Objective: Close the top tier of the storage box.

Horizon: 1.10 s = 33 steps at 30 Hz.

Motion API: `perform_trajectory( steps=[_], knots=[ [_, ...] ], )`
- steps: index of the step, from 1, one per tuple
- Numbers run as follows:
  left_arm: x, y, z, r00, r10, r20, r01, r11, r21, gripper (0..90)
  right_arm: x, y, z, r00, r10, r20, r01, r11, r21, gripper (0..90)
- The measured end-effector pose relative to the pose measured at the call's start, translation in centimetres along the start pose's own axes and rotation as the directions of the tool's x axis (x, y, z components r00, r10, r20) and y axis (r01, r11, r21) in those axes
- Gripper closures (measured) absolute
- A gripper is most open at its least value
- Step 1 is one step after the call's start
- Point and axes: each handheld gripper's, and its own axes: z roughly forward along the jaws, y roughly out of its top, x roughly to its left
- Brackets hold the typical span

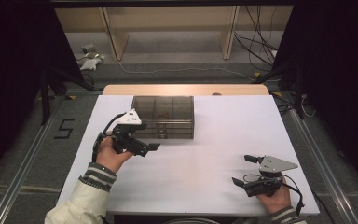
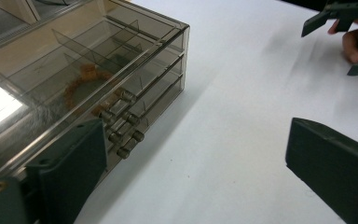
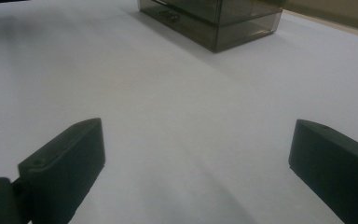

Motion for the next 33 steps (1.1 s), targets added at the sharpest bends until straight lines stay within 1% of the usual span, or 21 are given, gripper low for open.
perform_trajectory(
  steps=[2, 5, 8, 11, 14, 16, 18, 20, 22, 24, 26, 27, 29, 31, 32, 33],
  knots=[
    [-0.1, -0.7, -0.3, 1.0000, -0.005, 0.000, 0.005, 0.9995, -0.032, 2.7, 0.0, 0.0, 0.0, 1.0000, 0.000, 0.002, 0.000, 1.0000, 0.001, 4.7],
    [-0.2, -1.8, -0.8, 0.9999, -0.012, -0.011, 0.011, 0.9977, -0.066, 0.0, 0.0, 0.0, 0.0, 1.0000, 0.001, 0.000, -0.001, 1.0000, 0.003, 4.7],
    [-0.5, -2.8, -1.2, 0.9998, -0.012, -0.013, 0.010, 0.9947, -0.102, 0.0, 0.0, 0.0, 0.0, 1.0000, -0.001, 0.001, 0.001, 1.0000, 0.002, 4.7],
    [-0.8, -3.9, -1.4, 0.9999, -0.008, -0.014, 0.006, 0.9931, -0.117, 0.0, 0.0, 0.0, 0.0, 1.0000, 0.003, 0.006, -0.003, 1.0000, 0.004, 4.7],
    [-1.0, -5.0, -1.5, 0.9999, -0.012, -0.009, 0.010, 0.9897, -0.143, 0.0, 0.0, 0.0, 0.0, 0.9999, 0.005, 0.009, -0.005, 1.0000, 0.002, 4.7],
    [-0.9, -5.8, -1.6, 0.9997, -0.019, -0.014, 0.016, 0.9866, -0.163, 0.0, 0.0, 0.0, 0.0, 0.9999, 0.005, 0.011, -0.005, 1.0000, 0.003, 4.7],
    [-0.8, -6.4, -1.7, 0.9992, -0.038, -0.010, 0.036, 0.9831, -0.180, 0.0, 0.0, 0.0, 0.0, 0.9999, 0.003, 0.012, -0.003, 1.0000, 0.004, 4.7],
    [-0.7, -7.1, -1.9, 0.9986, -0.052, -0.004, 0.050, 0.9752, -0.215, 0.0, 0.0, 0.0, 0.0, 0.9999, 0.003, 0.013, -0.003, 1.0000, 0.005, 4.7],
    [-0.6, -7.7, -2.0, 0.9983, -0.059, 0.000, 0.057, 0.9701, -0.236, 0.0, 0.0, 0.0, -0.1, 0.9999, 0.005, 0.015, -0.005, 1.0000, 0.006, 4.7],
    [-0.5, -8.2, -2.0, 0.9982, -0.060, 0.000, 0.058, 0.9690, -0.240, 0.0, 0.0, 0.0, 0.0, 0.9999, 0.006, 0.015, -0.006, 1.0000, 0.006, 4.7],
    [-0.6, -8.7, -2.0, 0.9983, -0.058, -0.008, 0.055, 0.9708, -0.234, 0.0, 0.0, 0.0, 0.0, 0.9999, 0.005, 0.014, -0.005, 1.0000, 0.006, 4.7],
    [-0.6, -9.0, -1.9, 0.9982, -0.059, -0.012, 0.054, 0.9699, -0.238, 0.0, 0.0, 0.0, 0.0, 0.9999, 0.006, 0.015, -0.006, 1.0000, 0.006, 4.7],
    [-0.7, -9.4, -1.8, 0.9983, -0.053, -0.022, 0.046, 0.9711, -0.234, 0.0, 0.1, 0.0, -0.1, 0.9999, 0.002, 0.014, -0.002, 1.0000, 0.007, 4.7],
    [-0.7, -9.9, -1.7, 0.9980, -0.059, -0.022, 0.052, 0.9702, -0.237, 0.0, 0.0, 0.0, -0.1, 0.9999, 0.003, 0.014, -0.003, 1.0000, 0.005, 4.7],
    [-0.7, -10.2, -1.7, 0.9981, -0.057, -0.021, 0.051, 0.9711, -0.233, 0.0, 0.0, 0.0, -0.1, 0.9999, 0.003, 0.013, -0.003, 1.0000, 0.006, 4.7],
    [-0.7, -10.4, -1.7, 0.9978, -0.062, -0.023, 0.055, 0.9698, -0.238, 0.0, 0.1, 0.0, -0.1, 0.9999, 0.002, 0.013, -0.002, 1.0000, 0.005, 4.7]
  ],
)
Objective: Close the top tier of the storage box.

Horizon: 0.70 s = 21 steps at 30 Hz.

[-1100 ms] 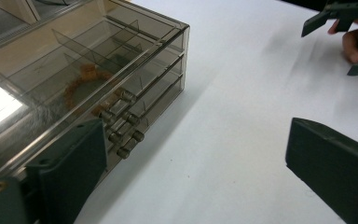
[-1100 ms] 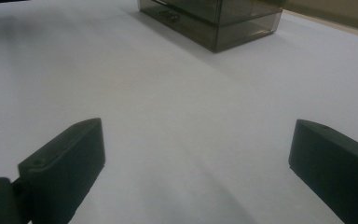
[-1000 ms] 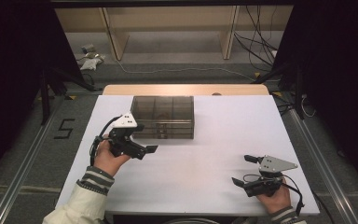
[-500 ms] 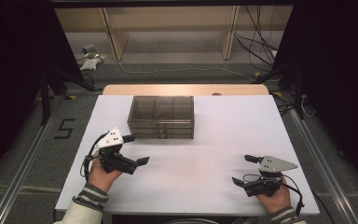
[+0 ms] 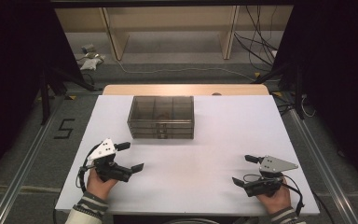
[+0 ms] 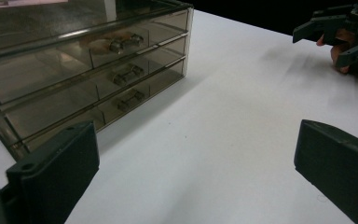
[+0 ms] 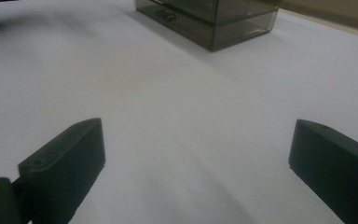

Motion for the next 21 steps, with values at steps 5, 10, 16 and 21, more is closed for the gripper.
perform_trajectory(
  steps=[5, 10, 16, 21],
  knots=[
    [0.0, -1.2, -0.2, 0.9995, 0.006, -0.032, -0.005, 0.9999, 0.010, 0.0, 0.0, 0.0, 0.0, 1.0000, 0.000, 0.001, 0.000, 1.0000, -0.001, 4.7],
    [-0.1, -2.2, 0.0, 0.9986, 0.023, -0.047, -0.021, 0.9984, 0.052, 0.0, 0.0, 0.0, -0.1, 1.0000, 0.000, 0.002, 0.000, 1.0000, -0.003, 4.7],
    [-0.1, -3.0, 0.3, 0.9984, 0.017, -0.054, -0.013, 0.9969, 0.078, 0.0, 0.1, 0.0, -0.1, 1.0000, -0.003, -0.001, 0.003, 1.0000, -0.006, 4.7],
    [-0.6, -3.0, 0.6, 0.9972, 0.040, -0.063, -0.035, 0.9961, 0.080, 0.0, 0.1, 0.0, -0.2, 1.0000, -0.002, -0.004, 0.001, 0.9999, -0.011, 4.7]
  ],
)
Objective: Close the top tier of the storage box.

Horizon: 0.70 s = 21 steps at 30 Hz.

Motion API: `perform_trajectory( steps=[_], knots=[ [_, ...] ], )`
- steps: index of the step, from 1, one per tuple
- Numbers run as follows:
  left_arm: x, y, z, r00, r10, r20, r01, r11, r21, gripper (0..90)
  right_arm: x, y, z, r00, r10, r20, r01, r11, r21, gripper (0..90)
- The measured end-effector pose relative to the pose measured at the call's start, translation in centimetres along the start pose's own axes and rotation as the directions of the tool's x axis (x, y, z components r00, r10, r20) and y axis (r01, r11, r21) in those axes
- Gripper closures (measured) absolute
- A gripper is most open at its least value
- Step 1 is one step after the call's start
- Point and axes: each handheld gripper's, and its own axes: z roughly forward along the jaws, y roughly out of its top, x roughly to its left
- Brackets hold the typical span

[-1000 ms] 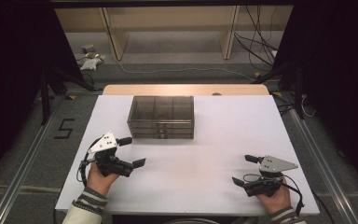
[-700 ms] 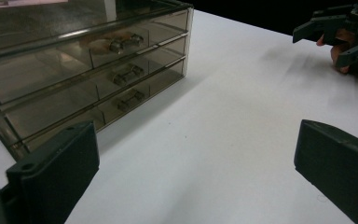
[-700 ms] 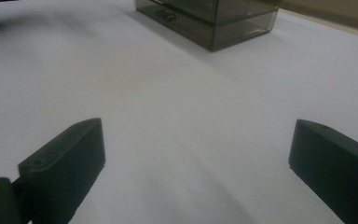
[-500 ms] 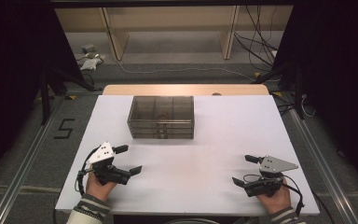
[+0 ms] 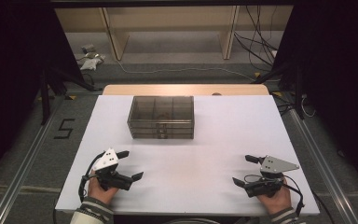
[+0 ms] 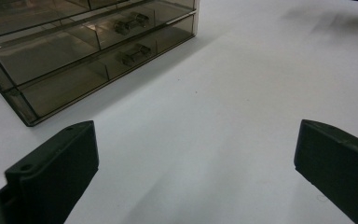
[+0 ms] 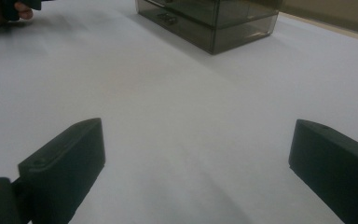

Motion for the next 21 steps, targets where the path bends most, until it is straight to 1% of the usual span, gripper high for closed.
perform_trajectory(
  steps=[2, 7, 9, 13, 15, 21],
  knots=[
    [-0.03, -0.04, -0.09, 1.0000, -0.004, -0.004, 0.004, 0.9998, -0.020, 0.0, 0.02, 0.00, -0.03, 1.0000, -0.002, 0.001, 0.002, 1.0000, -0.004, 4.7],
    [0.23, -0.16, -0.52, 0.9992, -0.039, 0.004, 0.039, 0.9971, -0.065, 0.0, 0.03, 0.00, -0.06, 1.0000, -0.002, -0.002, 0.002, 1.0000, -0.009, 4.7],
    [0.34, -0.19, -0.68, 0.9984, -0.053, 0.016, 0.055, 0.9954, -0.079, 0.0, 0.03, 0.00, -0.05, 1.0000, -0.003, -0.003, 0.003, 1.0000, -0.008, 4.7],
    [0.48, -0.17, -0.86, 0.9974, -0.066, 0.030, 0.068, 0.9940, -0.085, 0.0, 0.05, 0.00, -0.05, 1.0000, -0.002, -0.003, 0.002, 1.0000, -0.007, 4.7],
    [0.55, -0.16, -0.90, 0.9959, -0.077, 0.048, 0.080, 0.9934, -0.082, 0.0, 0.04, 0.00, -0.05, 1.0000, -0.003, -0.003, 0.003, 1.0000, -0.006, 4.7],
    [0.48, -0.11, -0.99, 0.9965, -0.068, 0.049, 0.072, 0.9939, -0.084, 0.0, 0.06, 0.00, -0.06, 1.0000, -0.003, -0.003, 0.003, 1.0000, -0.006, 4.7]
  ],
)
